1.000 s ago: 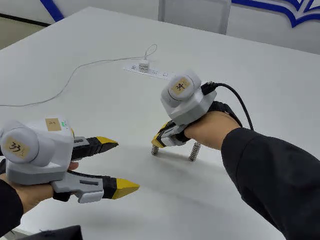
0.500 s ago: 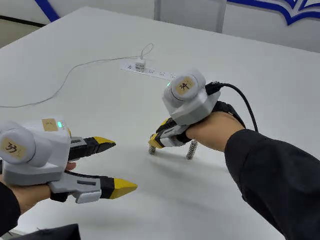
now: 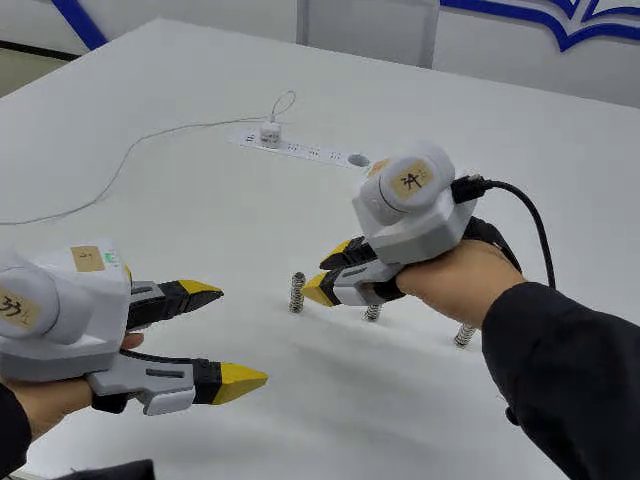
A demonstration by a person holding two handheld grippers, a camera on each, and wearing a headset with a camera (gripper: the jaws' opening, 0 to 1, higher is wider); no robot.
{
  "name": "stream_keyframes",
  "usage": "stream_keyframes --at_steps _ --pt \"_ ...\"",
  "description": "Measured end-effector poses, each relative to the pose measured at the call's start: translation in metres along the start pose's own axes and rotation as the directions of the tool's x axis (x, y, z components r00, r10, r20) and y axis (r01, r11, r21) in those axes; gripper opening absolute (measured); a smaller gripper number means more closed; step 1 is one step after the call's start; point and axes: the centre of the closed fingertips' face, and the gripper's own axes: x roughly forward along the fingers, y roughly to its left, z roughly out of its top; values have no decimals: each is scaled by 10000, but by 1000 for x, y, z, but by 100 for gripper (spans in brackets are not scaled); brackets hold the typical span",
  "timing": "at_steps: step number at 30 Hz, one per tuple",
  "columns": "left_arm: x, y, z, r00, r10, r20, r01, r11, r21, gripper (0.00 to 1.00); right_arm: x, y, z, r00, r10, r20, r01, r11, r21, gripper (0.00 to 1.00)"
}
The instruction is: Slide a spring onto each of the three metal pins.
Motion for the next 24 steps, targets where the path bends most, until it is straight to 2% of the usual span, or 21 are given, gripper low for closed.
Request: stream_keyframes --at_steps 17,24 --pt "0 -2 0 10000 -93 -26 93 10000 15 68 -41 8 -26 9969 -467 640 424 9969 666 26" --pt "-1 -3 1 9999 -113 -3 113 9999 16 68 -61 8 -40 9912 -815 1048 702 9917 1073 27"
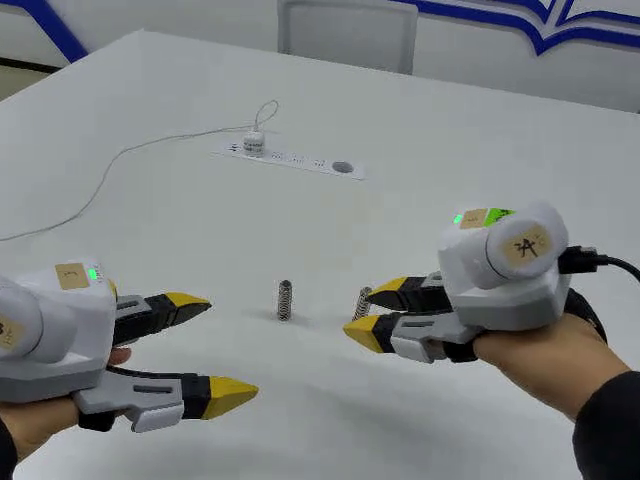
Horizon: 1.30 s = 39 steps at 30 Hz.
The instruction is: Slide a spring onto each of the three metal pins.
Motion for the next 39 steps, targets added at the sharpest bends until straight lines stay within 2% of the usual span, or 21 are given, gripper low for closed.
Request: stream_keyframes --at_steps 11,22,28,39 --pt "0 -1 1 10000 -55 -19 55 9999 90 69 -30 -9 -22 9971 -594 468 569 9970 528 29" --pt "0 -3 1 10000 -97 -10 97 9999 101 69 -63 -22 -51 9870 -1391 811 1296 9852 1125 32" --pt "1 -4 1 9999 -107 -11 107 9999 97 70 -75 -27 -60 9825 -1545 1043 1443 9846 988 34" --pt "1 -3 0 10000 -79 -1 79 10000 49 69 -90 -35 -83 9701 -1961 1430 1779 9753 1309 44"
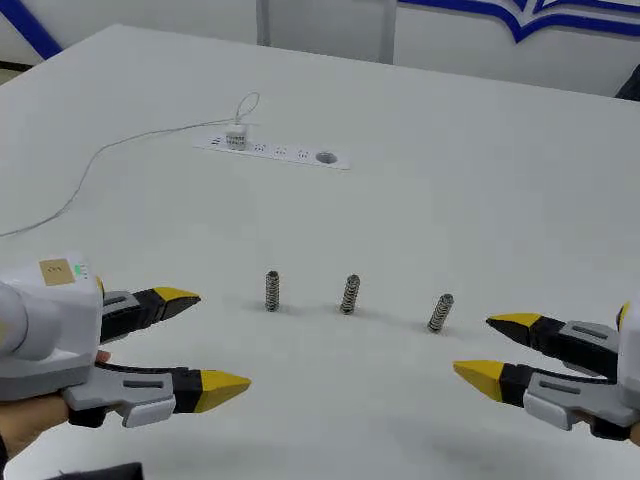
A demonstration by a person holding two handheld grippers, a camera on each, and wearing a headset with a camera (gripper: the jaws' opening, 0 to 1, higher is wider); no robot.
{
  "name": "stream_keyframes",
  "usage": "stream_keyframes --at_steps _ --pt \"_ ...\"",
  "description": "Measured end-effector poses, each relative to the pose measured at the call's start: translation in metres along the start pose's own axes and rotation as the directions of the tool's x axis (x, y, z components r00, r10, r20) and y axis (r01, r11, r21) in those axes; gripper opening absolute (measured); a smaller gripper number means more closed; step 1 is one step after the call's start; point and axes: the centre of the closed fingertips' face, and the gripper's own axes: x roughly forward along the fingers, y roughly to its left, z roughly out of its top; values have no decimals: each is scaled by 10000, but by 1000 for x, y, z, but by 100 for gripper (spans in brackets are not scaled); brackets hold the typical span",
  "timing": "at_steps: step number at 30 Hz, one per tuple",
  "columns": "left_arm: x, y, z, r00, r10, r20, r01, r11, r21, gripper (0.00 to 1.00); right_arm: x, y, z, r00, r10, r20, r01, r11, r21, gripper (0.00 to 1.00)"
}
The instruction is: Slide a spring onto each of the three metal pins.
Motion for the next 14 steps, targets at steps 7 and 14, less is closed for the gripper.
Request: stream_keyframes --at_steps 7,14 --pt "0 2 -1 10000 94 10 -94 10000 -26 70 -4 -8 -8 9997 -211 89 210 9997 90 50" --pt "0 4 -2 9999 145 -3 -145 9998 -139 72 -5 -14 -10 9984 -433 352 427 9989 167 59"
